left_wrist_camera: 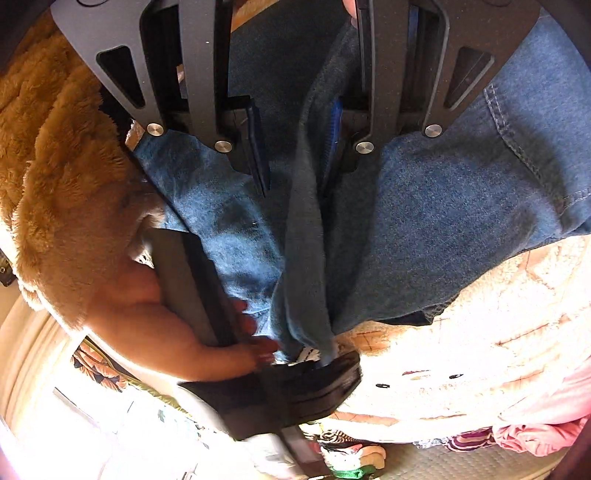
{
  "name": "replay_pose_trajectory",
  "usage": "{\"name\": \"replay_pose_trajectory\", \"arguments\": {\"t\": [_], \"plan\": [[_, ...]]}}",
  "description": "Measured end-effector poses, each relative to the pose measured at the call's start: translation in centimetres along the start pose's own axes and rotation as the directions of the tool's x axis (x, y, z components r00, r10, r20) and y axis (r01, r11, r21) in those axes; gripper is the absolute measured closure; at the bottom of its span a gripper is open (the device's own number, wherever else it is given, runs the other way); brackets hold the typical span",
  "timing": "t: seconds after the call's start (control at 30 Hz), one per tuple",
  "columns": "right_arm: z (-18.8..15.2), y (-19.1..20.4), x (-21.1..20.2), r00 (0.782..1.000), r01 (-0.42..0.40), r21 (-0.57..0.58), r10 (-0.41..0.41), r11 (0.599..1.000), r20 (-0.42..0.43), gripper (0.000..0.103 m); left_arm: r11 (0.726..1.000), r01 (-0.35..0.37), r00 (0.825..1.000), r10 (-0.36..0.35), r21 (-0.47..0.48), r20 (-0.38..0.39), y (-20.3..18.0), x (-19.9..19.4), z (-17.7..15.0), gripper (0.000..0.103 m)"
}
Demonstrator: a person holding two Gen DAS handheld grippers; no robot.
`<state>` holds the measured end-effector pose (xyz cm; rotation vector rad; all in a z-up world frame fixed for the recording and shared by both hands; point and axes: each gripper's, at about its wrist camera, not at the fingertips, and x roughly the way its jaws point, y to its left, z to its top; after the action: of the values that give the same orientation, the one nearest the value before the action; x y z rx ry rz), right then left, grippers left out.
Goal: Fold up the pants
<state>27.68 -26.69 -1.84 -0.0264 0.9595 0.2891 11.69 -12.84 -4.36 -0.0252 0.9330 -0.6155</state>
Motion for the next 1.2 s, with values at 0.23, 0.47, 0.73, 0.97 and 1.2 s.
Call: {"name": "replay_pose_trajectory", "arguments": {"t": [0.23, 0.47, 0.73, 0.97, 1.2], "plan": [[-3.1, -4.4, -7.7, 0.988, -0.091, 0.155, 0.07, 0.984, 0.139, 0.093, 1.0, -0.007, 1.0, 0.007, -0.008, 0.018, 0.3, -0.2, -0.5, 0.086], [-9.3, -8.6, -14.5, 0.972, -0.1, 0.303, 0.028, 0.948, 0.234, 0.093, 1.0, -0.013, 0.999, 0.013, 0.006, 0.042, 0.0, -1.2, -0.9, 0.097], [-16.9, -11.1, -18.9, 0.959, -0.2, 0.458, 0.077, 0.866, 0.274, 0.093, 0.999, 0.0, 0.997, -0.003, 0.045, 0.076, -0.4, -3.5, -1.3, 0.1], [-21.8, -11.2, -20.7, 0.966, -0.214, 0.509, 0.105, 0.834, 0.235, 0.093, 0.995, 0.023, 0.997, -0.031, 0.1, 0.076, -1.6, -5.6, -3.1, 0.1], [-24.3, -11.1, -20.3, 0.974, -0.205, 0.54, 0.114, 0.816, 0.197, 0.093, 0.992, 0.012, 0.999, -0.017, 0.126, 0.034, -2.3, -5.1, -4.8, 0.1]]}}
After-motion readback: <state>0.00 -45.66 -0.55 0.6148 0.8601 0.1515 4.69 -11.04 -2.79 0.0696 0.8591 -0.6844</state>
